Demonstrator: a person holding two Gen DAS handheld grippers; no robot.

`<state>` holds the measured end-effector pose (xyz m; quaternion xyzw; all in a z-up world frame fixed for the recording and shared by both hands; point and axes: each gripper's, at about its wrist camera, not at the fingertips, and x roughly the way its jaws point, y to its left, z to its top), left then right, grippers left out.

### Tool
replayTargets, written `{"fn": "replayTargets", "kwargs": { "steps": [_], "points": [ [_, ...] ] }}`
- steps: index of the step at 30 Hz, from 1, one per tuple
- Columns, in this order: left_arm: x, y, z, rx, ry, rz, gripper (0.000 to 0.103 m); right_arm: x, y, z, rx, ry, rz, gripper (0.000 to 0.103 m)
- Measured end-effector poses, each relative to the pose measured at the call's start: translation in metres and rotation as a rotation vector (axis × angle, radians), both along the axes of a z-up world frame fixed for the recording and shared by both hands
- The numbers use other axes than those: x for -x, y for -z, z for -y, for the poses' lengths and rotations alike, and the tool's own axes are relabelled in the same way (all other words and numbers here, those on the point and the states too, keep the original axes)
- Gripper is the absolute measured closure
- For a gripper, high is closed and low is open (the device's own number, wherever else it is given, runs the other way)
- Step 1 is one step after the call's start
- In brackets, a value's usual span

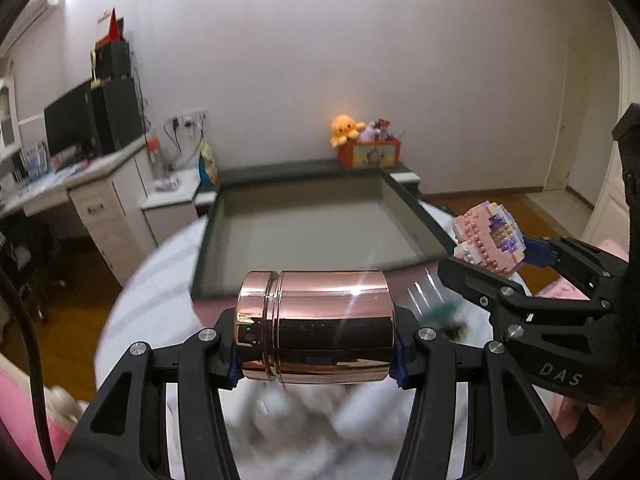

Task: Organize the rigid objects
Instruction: 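Carry both items into the pink box and open both tools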

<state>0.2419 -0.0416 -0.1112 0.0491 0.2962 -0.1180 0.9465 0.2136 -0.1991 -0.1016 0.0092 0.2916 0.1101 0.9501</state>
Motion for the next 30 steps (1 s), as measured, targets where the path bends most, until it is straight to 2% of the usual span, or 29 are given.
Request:
{"fn": "replayTargets", "kwargs": {
  "steps": [2,7,11,15,18,20,21,23,25,26,27,30],
  "points": [
    [-0.023,-0.006,-0.001,-0.013,0.002,0.008,0.049,-0.020,-0.007,-0.004,0.007,0.000,0.010,0.035],
    [-0.099,0.003,-0.002,-0.070,-0.020,-0.072,0.049,-0.078,-0.005,-0.010,-0.012,-0.012,-0.040,0.035],
    [-0.144,0.023,-0.001,-0.121,-0.038,-0.167,0.049,-0.129,0.022,-0.018,-0.018,-0.022,-0.157,0.035],
    [-0.169,0.046,0.001,-0.142,-0.012,-0.273,0.049,-0.154,0.047,-0.022,0.001,-0.015,-0.236,0.035],
    [-0.177,0.060,0.006,-0.164,-0.019,-0.327,0.049,-0.159,0.058,-0.023,0.022,-0.003,-0.263,0.035],
    [-0.178,0.061,0.007,-0.162,-0.019,-0.334,0.047,-0.162,0.063,-0.021,0.039,0.009,-0.273,0.035],
    [-0.178,0.061,0.007,-0.176,-0.037,-0.333,0.037,-0.162,0.065,-0.020,0.042,0.014,-0.277,0.035],
    [-0.177,0.059,0.001,-0.182,-0.058,-0.315,0.028,-0.162,0.068,-0.017,0.038,0.020,-0.292,0.034],
    [-0.167,0.054,-0.004,-0.153,-0.056,-0.302,0.027,-0.160,0.063,-0.015,0.027,0.014,-0.282,0.034],
    [-0.161,0.050,-0.008,-0.133,-0.057,-0.292,0.027,-0.156,0.059,-0.014,0.018,0.011,-0.269,0.027],
    [-0.152,0.043,-0.014,-0.111,-0.054,-0.273,0.026,-0.149,0.053,-0.013,0.022,0.021,-0.245,0.020],
    [-0.116,0.022,-0.020,-0.081,-0.058,-0.185,0.018,-0.119,0.029,-0.013,0.007,0.022,-0.159,0.020]
  ]
}}
